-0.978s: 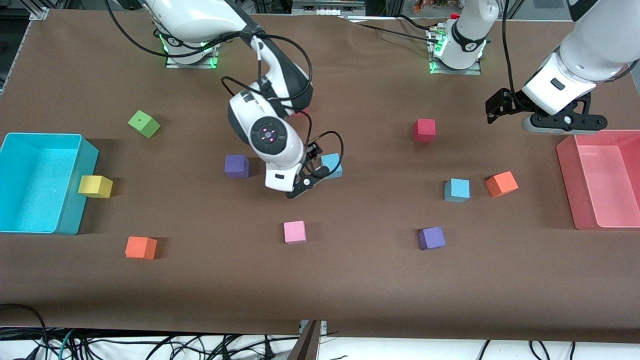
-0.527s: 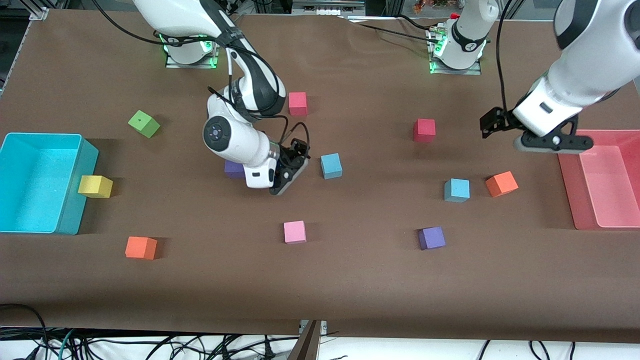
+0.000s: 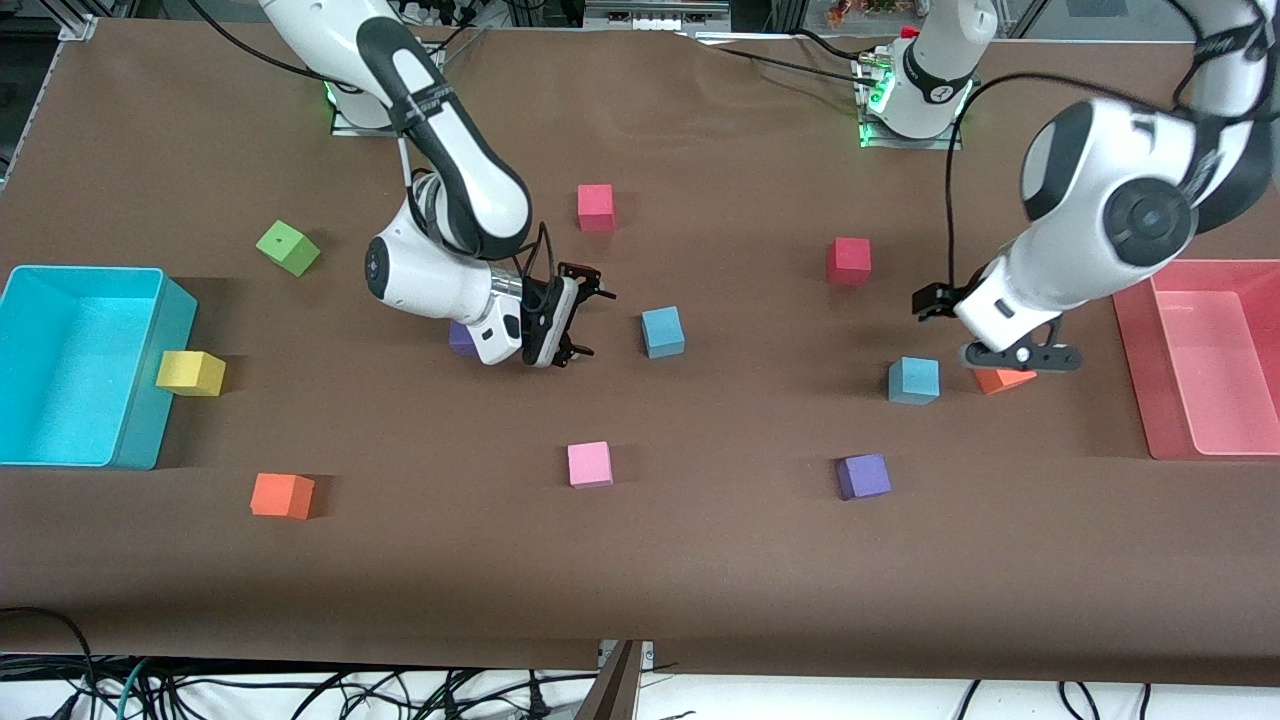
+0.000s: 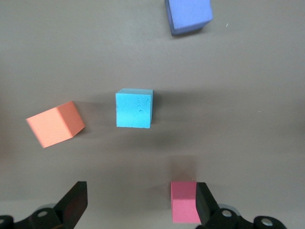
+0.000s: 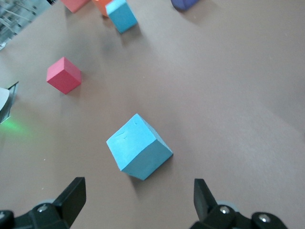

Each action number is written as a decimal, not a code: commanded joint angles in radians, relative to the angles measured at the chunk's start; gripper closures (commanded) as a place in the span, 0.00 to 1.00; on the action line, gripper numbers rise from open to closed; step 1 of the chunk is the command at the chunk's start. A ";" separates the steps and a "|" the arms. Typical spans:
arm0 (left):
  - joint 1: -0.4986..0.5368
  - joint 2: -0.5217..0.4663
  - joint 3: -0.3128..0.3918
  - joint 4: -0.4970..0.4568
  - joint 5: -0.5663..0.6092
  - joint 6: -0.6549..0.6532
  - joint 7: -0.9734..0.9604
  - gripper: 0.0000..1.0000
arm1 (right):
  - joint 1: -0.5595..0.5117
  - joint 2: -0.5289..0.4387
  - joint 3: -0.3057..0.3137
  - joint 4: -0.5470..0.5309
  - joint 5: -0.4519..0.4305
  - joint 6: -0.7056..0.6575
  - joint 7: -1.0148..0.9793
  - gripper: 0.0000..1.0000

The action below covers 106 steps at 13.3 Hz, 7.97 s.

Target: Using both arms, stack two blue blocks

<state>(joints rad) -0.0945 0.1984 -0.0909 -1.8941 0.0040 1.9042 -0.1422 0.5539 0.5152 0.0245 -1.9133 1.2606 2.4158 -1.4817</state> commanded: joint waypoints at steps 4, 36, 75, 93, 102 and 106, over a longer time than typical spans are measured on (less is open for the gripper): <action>-0.007 0.059 0.013 -0.124 0.034 0.275 0.018 0.00 | -0.031 0.098 0.061 0.016 0.284 0.014 -0.444 0.00; -0.341 0.097 -0.007 -0.065 -0.185 0.381 -0.349 1.00 | -0.086 0.166 0.081 0.020 0.341 -0.106 -0.657 0.00; -0.620 0.408 0.023 0.219 -0.114 0.392 -0.890 0.00 | -0.089 0.161 0.081 0.020 0.341 -0.110 -0.655 0.00; -0.203 0.027 0.025 0.217 -0.111 -0.118 -0.363 0.00 | -0.091 0.155 0.083 0.020 0.342 -0.112 -0.654 0.00; -0.106 -0.203 0.129 0.172 -0.003 -0.298 0.073 0.00 | -0.091 0.157 0.083 0.020 0.342 -0.112 -0.655 0.00; -0.091 -0.232 0.129 0.138 0.005 -0.290 0.102 0.00 | -0.091 0.157 0.083 0.020 0.342 -0.112 -0.655 0.00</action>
<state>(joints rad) -0.1934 0.0028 0.0422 -1.7156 -0.0141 1.6024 -0.0713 0.4763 0.6725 0.0941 -1.8963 1.5841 2.3114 -2.1150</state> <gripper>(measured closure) 0.000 0.000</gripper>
